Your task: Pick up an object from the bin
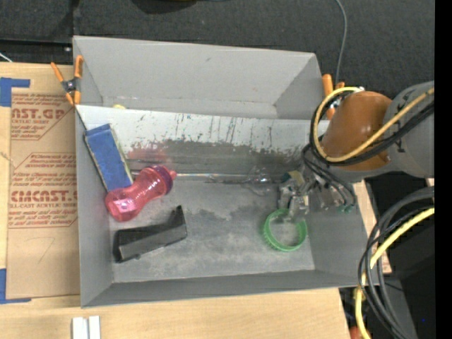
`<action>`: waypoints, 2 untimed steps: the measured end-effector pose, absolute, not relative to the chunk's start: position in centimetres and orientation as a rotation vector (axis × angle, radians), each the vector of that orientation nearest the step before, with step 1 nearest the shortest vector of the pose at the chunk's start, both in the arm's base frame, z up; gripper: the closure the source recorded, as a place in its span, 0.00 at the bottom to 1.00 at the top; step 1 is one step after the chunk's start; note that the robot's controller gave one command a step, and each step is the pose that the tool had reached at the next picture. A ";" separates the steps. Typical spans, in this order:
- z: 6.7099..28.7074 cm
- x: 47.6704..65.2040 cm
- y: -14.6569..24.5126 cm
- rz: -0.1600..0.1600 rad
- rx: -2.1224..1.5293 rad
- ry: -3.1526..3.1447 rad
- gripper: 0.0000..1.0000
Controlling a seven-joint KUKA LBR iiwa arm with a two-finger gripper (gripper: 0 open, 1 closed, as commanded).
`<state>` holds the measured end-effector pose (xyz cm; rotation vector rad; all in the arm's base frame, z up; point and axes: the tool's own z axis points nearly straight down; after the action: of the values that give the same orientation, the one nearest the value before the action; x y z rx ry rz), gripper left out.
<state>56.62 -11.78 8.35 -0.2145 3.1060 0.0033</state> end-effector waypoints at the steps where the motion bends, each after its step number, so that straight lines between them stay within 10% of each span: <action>1: 8.3 56.6 -11.8 0.003 -0.215 3.106 1.00; 2: 8.5 56.4 -11.7 0.003 -0.245 3.104 1.00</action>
Offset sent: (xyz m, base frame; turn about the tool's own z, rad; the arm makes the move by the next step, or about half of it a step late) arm -0.0232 0.0025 0.0287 -0.1885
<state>56.37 -11.71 8.55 -0.2450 3.1044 0.0032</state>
